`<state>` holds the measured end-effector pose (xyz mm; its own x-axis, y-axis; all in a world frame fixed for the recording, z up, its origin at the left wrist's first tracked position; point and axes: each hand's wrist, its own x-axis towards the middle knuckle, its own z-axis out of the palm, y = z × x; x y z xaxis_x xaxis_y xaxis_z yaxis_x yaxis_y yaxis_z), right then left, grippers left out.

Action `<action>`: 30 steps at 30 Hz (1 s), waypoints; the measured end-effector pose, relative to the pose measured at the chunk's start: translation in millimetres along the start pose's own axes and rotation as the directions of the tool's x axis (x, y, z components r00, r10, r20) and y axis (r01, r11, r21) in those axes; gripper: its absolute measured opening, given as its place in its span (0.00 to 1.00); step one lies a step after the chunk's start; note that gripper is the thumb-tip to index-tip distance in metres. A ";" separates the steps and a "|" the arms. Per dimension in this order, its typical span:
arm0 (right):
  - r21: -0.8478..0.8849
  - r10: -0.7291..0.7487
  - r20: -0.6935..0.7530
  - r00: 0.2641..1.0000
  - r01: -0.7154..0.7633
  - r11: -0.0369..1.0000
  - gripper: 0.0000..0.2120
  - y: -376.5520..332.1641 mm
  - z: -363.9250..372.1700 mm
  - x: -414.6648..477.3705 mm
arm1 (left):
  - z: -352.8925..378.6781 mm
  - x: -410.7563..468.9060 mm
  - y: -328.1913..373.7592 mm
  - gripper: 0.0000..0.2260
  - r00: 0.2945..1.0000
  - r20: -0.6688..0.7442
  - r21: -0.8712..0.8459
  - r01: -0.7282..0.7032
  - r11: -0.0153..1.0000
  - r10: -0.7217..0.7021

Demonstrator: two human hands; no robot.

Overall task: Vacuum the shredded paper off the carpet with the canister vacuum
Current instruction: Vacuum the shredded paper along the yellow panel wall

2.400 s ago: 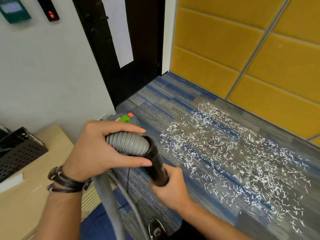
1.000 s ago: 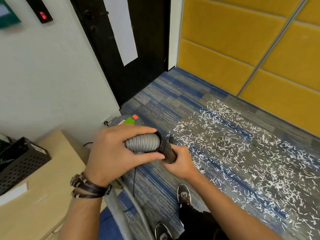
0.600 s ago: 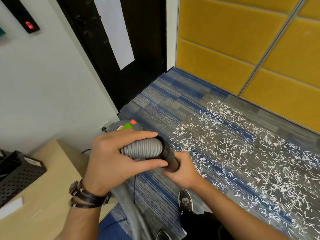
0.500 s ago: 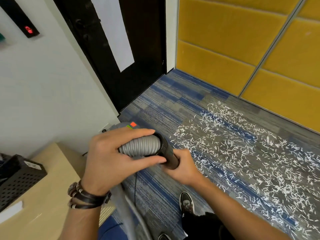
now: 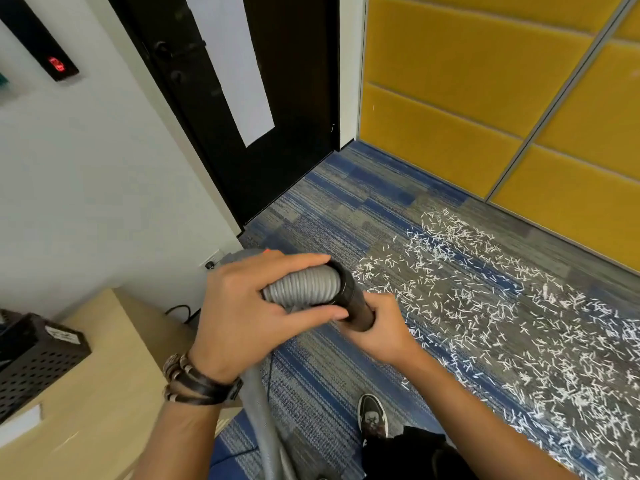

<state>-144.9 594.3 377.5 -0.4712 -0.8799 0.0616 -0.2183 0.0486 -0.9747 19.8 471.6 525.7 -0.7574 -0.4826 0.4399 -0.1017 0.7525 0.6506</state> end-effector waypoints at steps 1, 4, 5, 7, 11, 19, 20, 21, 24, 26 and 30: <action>-0.009 -0.009 -0.006 1.000 0.009 1.000 0.23 -0.2 -5.7 4.4 | 2.6 5.3 0.0 0.25 1.000 0.005 0.008 -0.007 1.000 0.007; -0.050 -0.025 0.018 1.000 0.026 0.998 0.20 11.2 -20.7 19.1 | 14.7 14.0 -10.9 0.24 0.999 0.046 0.054 0.020 0.998 -0.023; -0.056 -0.003 0.036 0.999 0.005 0.998 0.17 19.0 -25.2 24.5 | 21.1 15.0 -16.0 0.25 0.997 0.060 0.066 0.045 0.997 -0.049; -0.074 0.060 0.057 0.997 -0.056 0.996 0.17 34.3 -29.3 33.0 | 36.5 17.0 -26.5 0.25 0.991 0.097 0.065 0.090 0.994 -0.096; -0.041 0.129 0.106 0.986 -0.125 0.991 0.21 49.3 -18.7 27.9 | 50.6 17.4 -35.2 0.24 0.978 0.167 0.018 0.122 0.992 -0.123; 0.120 0.073 0.103 0.992 -0.085 0.989 0.16 20.0 -11.4 7.5 | 21.1 32.4 -6.4 0.24 0.994 0.108 -0.066 0.026 0.997 -0.019; 0.124 0.068 0.052 0.996 -0.074 0.990 0.15 19.9 -10.5 5.8 | 20.5 35.1 -2.5 0.24 0.996 0.091 -0.068 0.020 0.998 -0.014; 0.110 0.056 -0.009 0.998 -0.055 0.992 0.12 19.1 -10.5 5.3 | 20.8 37.6 0.9 0.25 0.997 0.073 -0.065 0.014 0.998 -0.009; 0.057 0.002 -0.126 0.992 0.005 0.998 0.10 14.5 -15.2 11.0 | 23.6 44.4 5.5 0.25 0.999 0.045 -0.051 -0.004 0.999 0.007; 0.056 -0.014 -0.143 0.990 0.022 0.998 0.11 15.1 -18.2 15.5 | 26.6 47.4 4.7 0.25 0.998 0.058 -0.046 -0.005 0.999 0.008; 0.051 0.028 -0.162 0.986 -0.020 0.998 0.13 38.5 -25.1 26.8 | 42.5 49.8 -8.5 0.24 0.994 0.112 -0.043 0.024 0.999 -0.019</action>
<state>-187.4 584.5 347.0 -0.6096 -0.7898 0.0681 -0.1646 0.0420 -0.9855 -44.5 460.2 515.7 -0.8227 -0.4437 0.3554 -0.0923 0.7210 0.6868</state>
